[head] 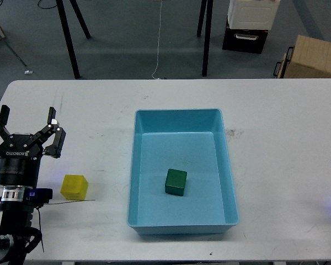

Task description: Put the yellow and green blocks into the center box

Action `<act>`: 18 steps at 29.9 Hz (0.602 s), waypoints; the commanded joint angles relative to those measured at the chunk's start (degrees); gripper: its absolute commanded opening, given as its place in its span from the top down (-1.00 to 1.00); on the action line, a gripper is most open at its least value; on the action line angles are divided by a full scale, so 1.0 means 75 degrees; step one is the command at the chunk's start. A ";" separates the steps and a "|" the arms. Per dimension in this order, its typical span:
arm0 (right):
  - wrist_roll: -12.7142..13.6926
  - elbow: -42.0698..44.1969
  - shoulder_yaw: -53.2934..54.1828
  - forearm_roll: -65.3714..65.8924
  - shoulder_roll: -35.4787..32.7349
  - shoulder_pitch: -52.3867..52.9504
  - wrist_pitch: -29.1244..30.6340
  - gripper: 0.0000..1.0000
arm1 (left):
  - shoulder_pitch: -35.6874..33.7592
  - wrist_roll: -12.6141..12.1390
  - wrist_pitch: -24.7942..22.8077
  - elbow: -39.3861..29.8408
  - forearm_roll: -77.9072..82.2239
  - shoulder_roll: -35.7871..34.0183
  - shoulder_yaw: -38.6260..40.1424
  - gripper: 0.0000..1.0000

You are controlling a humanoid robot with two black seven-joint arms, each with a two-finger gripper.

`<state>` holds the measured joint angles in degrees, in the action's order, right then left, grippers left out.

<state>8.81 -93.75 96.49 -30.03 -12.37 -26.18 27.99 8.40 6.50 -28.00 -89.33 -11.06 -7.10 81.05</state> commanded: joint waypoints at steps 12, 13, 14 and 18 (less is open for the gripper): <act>-0.0085 -0.0544 0.0248 0.0360 -0.0297 -0.0177 0.0001 -1.00 | -0.1272 -0.0490 0.0054 0.0473 0.0336 -0.4005 0.1194 -1.00; -0.0085 -0.0544 0.0283 0.0360 -0.0238 -0.0177 0.0001 -1.00 | -0.1354 -0.0677 0.0031 0.0473 0.0512 -0.4474 0.1043 -1.00; -0.0097 -0.0544 0.0318 0.0360 -0.0180 -0.0166 0.0001 -1.00 | -0.1448 -0.0864 0.0001 0.0473 0.0676 -0.4839 0.0844 -1.00; -0.0097 -0.0532 0.0470 0.0360 0.0008 -0.0154 0.0001 -1.00 | -0.2746 -0.1405 0.0001 0.0485 0.1344 -0.6164 -0.0547 -1.00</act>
<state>8.10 -97.83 99.38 -27.33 -13.15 -27.38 28.00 -5.31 -1.57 -27.92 -85.82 -4.35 -46.42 84.59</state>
